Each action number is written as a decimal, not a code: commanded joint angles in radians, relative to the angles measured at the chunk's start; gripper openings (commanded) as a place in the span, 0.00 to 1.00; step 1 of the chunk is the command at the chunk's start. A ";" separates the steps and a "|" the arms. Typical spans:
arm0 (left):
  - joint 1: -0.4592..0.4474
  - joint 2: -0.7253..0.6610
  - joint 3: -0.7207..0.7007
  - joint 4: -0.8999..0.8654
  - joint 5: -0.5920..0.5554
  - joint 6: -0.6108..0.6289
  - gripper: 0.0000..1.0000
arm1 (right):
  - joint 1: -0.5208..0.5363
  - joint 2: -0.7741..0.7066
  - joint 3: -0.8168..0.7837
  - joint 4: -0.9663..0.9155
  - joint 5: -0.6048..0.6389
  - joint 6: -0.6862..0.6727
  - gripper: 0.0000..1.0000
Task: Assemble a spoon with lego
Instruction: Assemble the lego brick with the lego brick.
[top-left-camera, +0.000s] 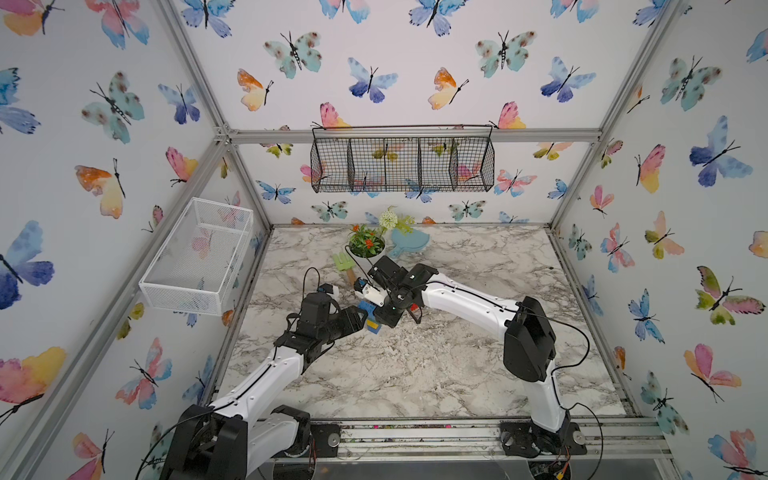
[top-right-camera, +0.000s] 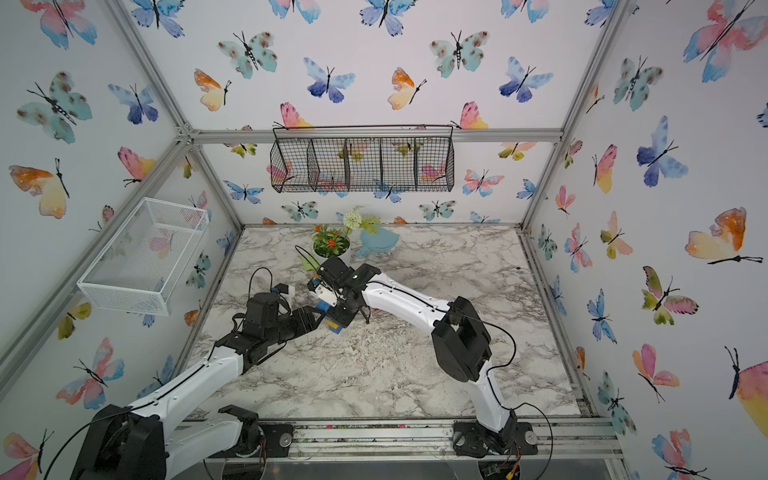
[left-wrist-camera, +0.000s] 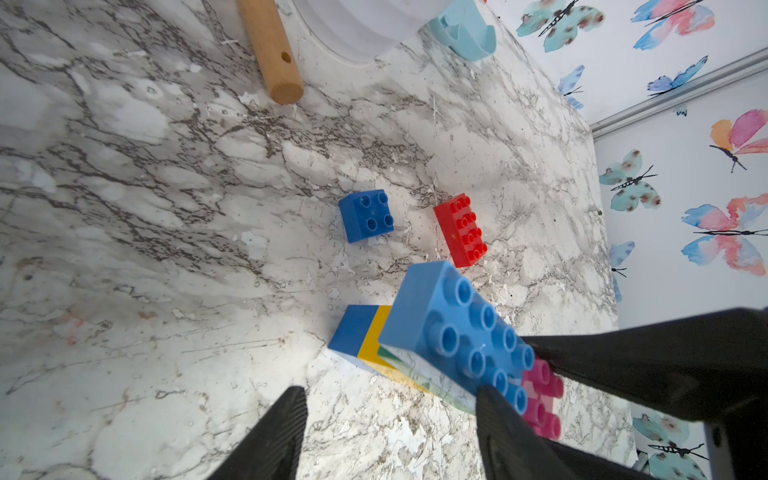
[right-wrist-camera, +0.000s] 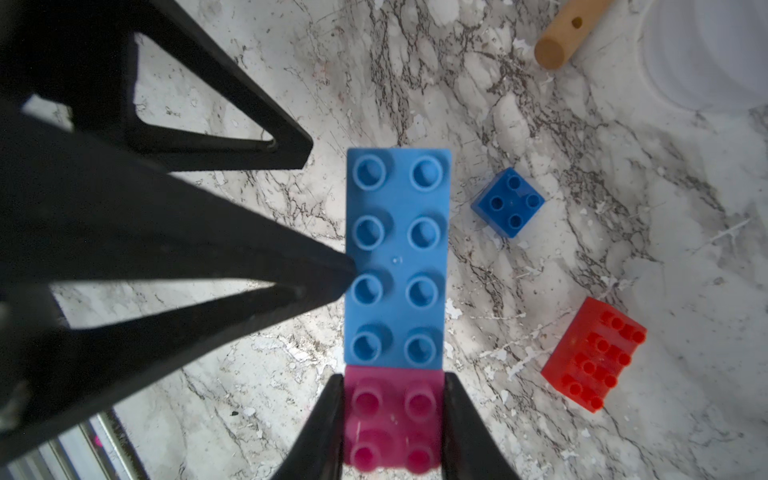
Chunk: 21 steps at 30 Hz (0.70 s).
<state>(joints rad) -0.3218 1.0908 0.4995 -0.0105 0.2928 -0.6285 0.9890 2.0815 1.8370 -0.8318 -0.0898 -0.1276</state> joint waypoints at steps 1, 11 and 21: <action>0.004 -0.003 -0.025 -0.026 0.003 0.009 0.65 | 0.034 0.091 -0.045 -0.065 -0.034 0.010 0.02; 0.004 -0.040 -0.027 -0.027 0.020 0.000 0.65 | 0.036 0.079 0.001 -0.063 -0.007 0.023 0.07; 0.007 -0.052 -0.020 -0.038 0.022 -0.002 0.66 | 0.035 0.059 0.043 -0.040 0.034 0.047 0.19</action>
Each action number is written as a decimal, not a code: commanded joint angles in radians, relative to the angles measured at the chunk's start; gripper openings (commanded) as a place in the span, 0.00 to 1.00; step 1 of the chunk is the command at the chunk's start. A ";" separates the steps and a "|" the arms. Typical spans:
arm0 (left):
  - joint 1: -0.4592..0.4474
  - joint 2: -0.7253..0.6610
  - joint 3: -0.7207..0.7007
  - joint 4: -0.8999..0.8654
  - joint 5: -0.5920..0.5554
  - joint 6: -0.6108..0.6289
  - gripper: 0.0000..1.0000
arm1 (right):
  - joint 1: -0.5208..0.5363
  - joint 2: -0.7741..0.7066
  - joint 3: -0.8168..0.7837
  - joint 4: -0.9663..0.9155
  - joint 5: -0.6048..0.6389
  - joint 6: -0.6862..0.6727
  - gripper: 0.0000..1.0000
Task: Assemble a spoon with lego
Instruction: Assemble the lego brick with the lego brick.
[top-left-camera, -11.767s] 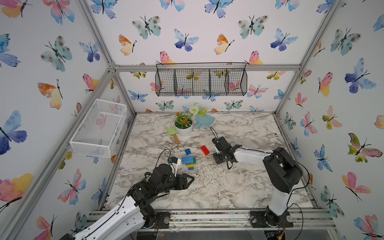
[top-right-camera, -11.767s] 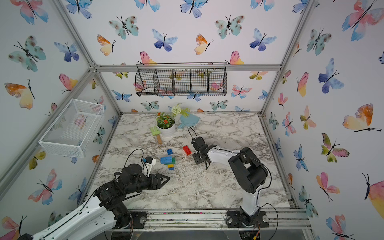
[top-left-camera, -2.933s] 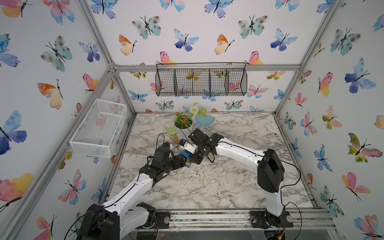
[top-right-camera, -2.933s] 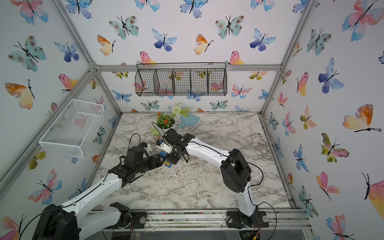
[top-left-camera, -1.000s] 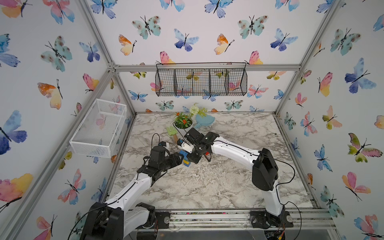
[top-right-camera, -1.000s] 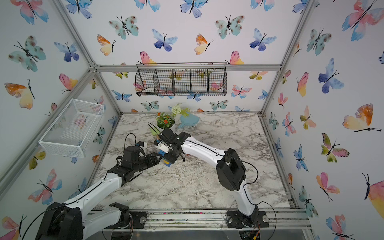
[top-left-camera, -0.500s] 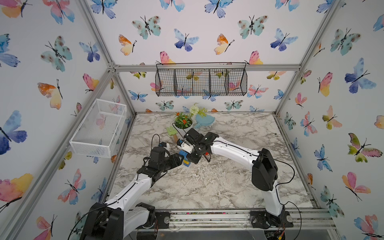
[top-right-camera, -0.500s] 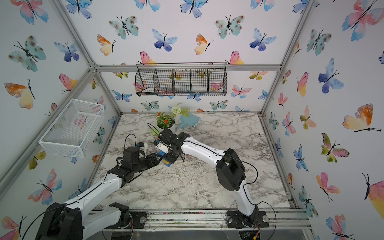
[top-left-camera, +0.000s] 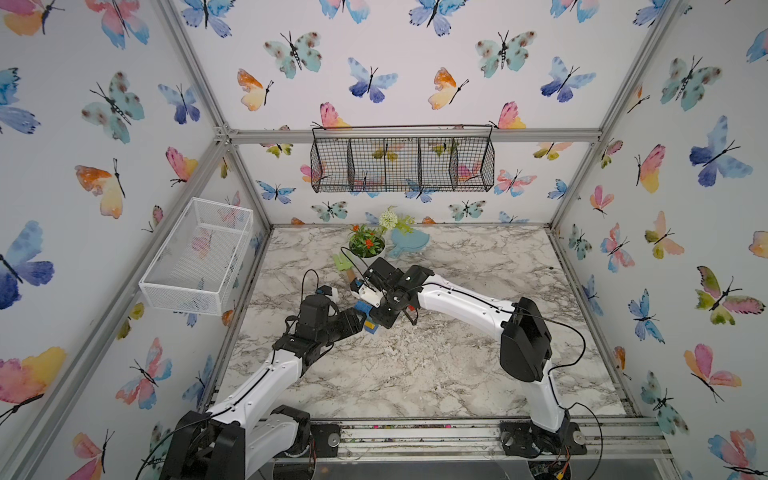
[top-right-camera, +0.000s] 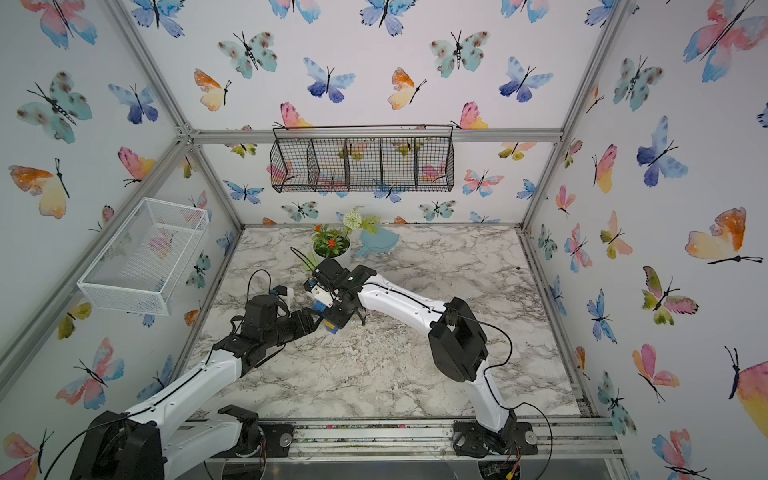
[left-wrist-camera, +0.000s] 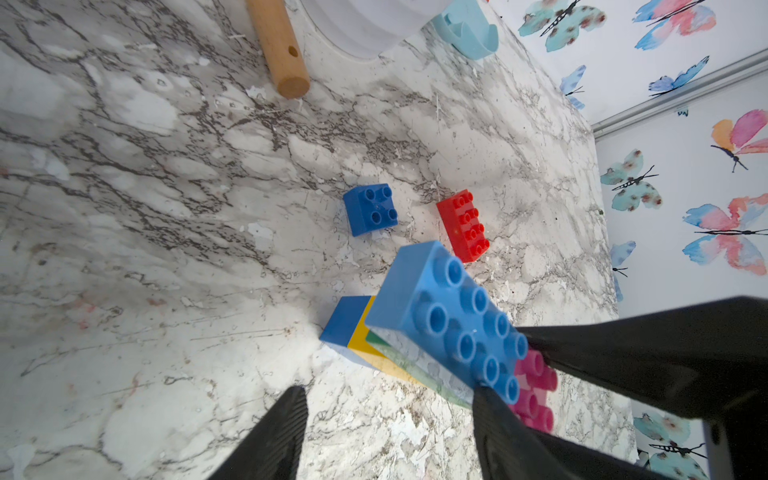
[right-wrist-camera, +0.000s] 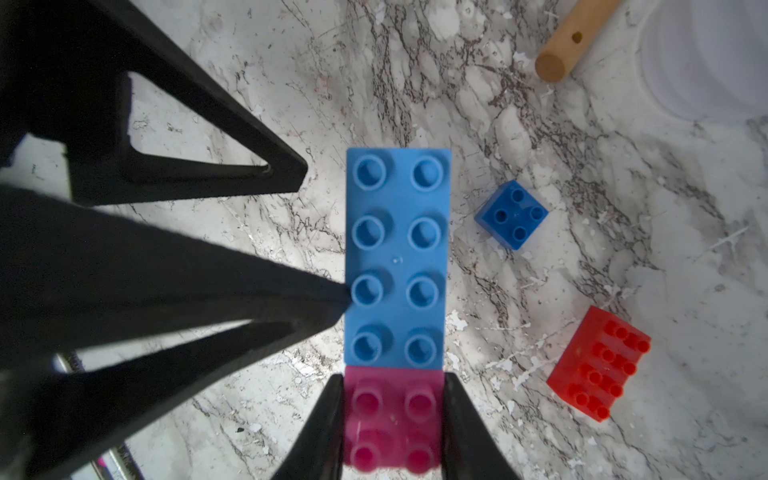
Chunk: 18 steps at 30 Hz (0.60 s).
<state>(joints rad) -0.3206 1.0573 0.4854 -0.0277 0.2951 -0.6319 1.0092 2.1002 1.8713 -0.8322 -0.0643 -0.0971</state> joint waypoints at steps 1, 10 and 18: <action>0.007 -0.019 -0.006 -0.021 0.018 0.002 0.66 | 0.014 0.037 0.012 -0.037 0.011 0.017 0.21; 0.011 -0.046 -0.011 -0.024 0.016 0.001 0.66 | 0.014 0.030 0.051 -0.037 0.024 0.030 0.34; 0.011 -0.054 -0.013 -0.018 0.022 0.000 0.67 | 0.014 0.024 0.085 -0.033 0.015 0.037 0.45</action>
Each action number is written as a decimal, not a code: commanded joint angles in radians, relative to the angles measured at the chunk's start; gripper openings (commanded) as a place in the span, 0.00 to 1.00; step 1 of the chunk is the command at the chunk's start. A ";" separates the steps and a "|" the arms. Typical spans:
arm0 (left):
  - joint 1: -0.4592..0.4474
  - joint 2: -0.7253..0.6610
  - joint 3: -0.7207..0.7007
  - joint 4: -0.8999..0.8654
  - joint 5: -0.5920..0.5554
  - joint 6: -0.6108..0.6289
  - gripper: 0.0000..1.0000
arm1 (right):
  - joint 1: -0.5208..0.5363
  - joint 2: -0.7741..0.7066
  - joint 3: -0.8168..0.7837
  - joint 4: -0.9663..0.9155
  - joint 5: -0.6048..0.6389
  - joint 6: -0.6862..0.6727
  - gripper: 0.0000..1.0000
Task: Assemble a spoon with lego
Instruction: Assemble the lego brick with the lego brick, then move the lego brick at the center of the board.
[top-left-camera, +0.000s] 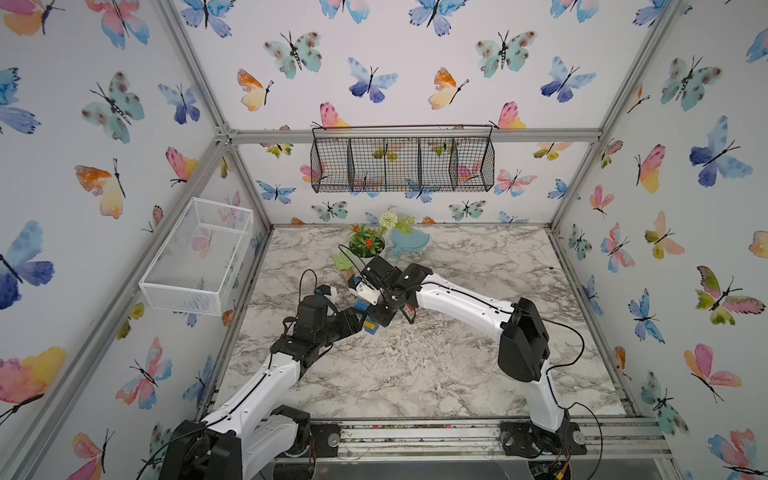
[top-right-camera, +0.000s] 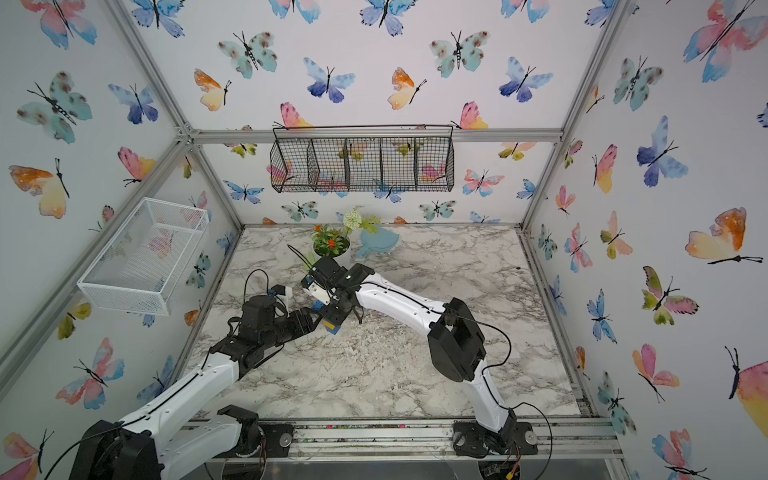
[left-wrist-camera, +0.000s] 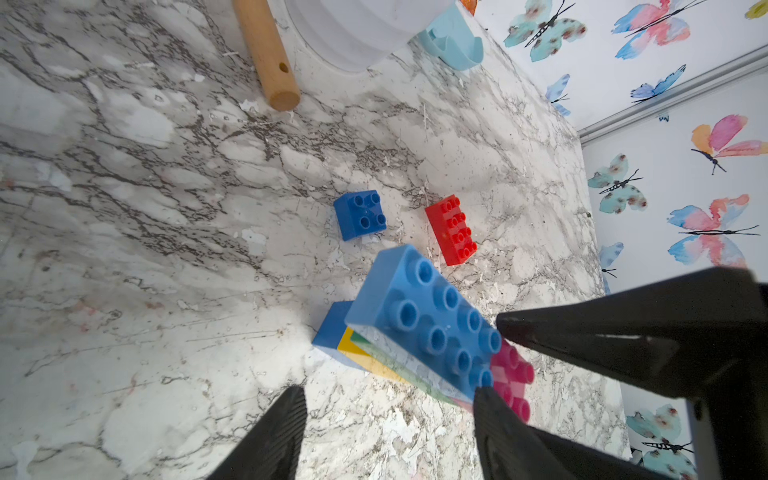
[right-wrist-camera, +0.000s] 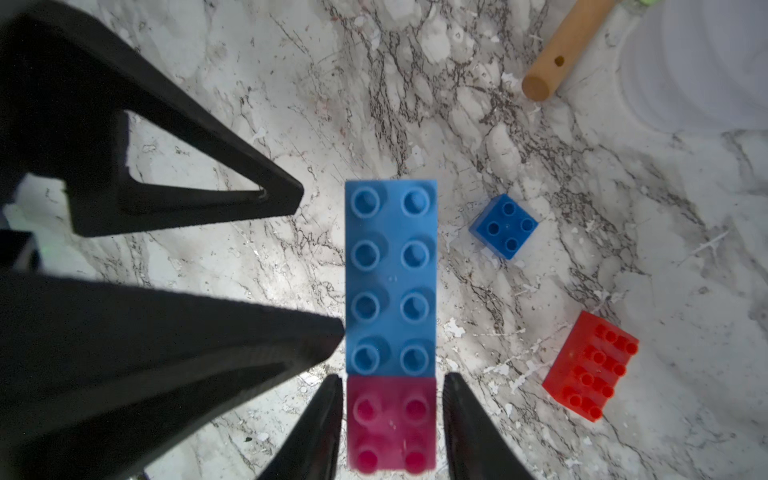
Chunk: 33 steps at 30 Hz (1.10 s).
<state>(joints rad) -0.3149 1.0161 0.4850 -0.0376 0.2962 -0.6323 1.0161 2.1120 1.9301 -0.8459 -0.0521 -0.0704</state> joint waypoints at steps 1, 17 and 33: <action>0.006 -0.013 -0.015 -0.009 0.021 0.000 0.67 | 0.007 0.013 0.030 -0.019 0.003 0.010 0.46; 0.109 -0.160 -0.004 -0.132 0.038 -0.009 0.96 | 0.000 0.045 0.050 0.002 -0.002 -0.007 0.64; 0.186 -0.267 0.006 -0.228 0.055 0.017 0.99 | -0.011 0.093 0.074 0.005 -0.070 -0.099 0.33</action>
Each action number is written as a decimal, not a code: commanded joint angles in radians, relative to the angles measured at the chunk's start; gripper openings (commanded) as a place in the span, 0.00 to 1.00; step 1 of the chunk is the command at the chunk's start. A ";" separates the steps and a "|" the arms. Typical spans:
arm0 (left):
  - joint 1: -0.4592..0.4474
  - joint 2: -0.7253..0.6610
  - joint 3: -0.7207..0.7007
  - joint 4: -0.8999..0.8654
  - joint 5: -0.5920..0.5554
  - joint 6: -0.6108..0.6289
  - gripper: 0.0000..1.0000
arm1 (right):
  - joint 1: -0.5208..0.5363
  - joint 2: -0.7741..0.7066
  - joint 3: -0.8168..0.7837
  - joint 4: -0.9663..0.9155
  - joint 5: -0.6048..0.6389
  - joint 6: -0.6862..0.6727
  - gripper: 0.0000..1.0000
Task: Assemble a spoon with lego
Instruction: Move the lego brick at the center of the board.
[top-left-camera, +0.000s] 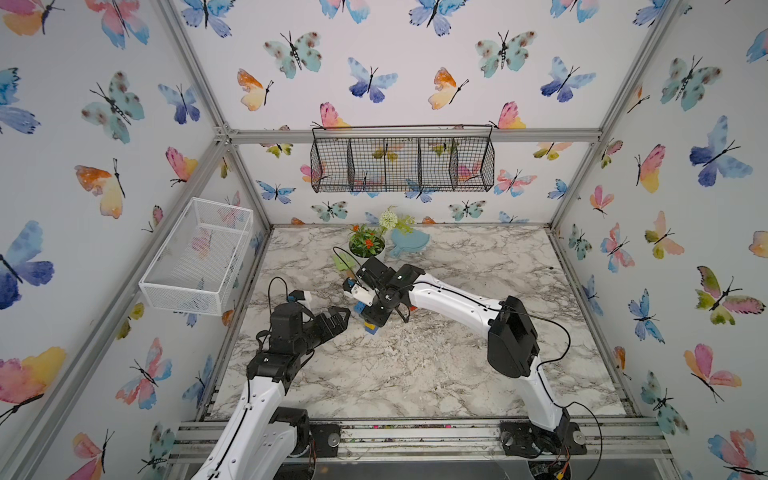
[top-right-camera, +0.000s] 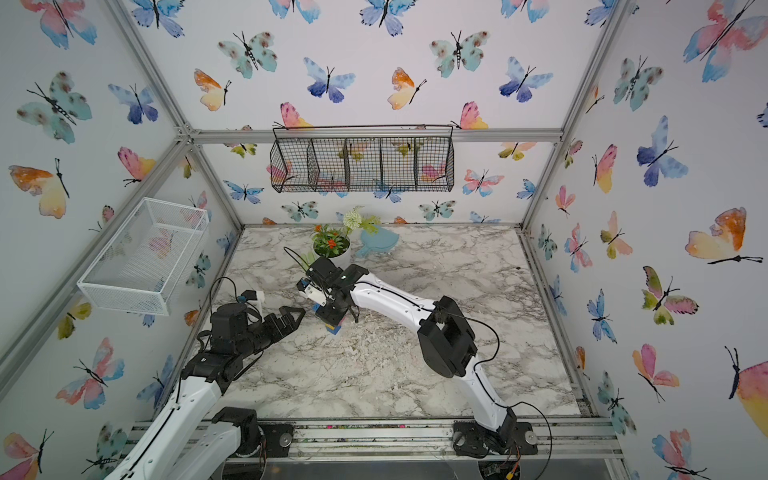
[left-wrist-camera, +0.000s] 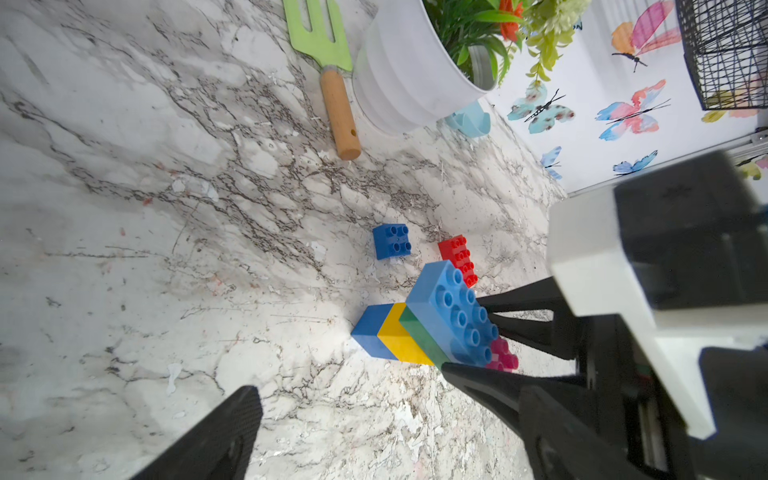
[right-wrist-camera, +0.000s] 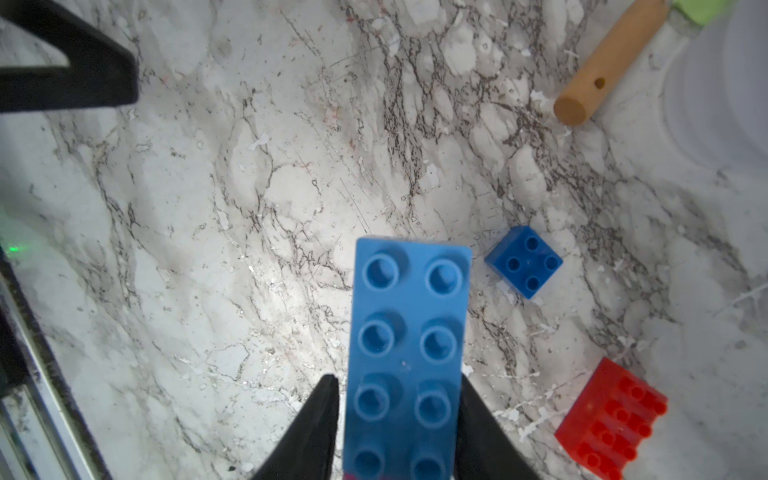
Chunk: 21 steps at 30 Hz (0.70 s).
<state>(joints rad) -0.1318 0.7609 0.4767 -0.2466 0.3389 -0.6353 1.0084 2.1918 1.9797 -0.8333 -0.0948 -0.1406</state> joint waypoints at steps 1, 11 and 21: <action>0.004 -0.011 0.014 -0.020 0.012 0.025 0.99 | -0.003 0.010 0.022 -0.007 -0.027 -0.035 0.26; 0.004 0.011 -0.002 0.000 0.017 0.039 0.99 | -0.004 -0.069 -0.044 -0.030 0.057 -0.077 0.08; 0.004 0.064 0.006 0.010 0.069 0.069 0.99 | -0.038 -0.236 -0.254 0.002 0.149 -0.058 0.08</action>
<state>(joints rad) -0.1318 0.8101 0.4767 -0.2440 0.3618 -0.5980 0.9897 2.0087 1.7576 -0.8364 0.0200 -0.2077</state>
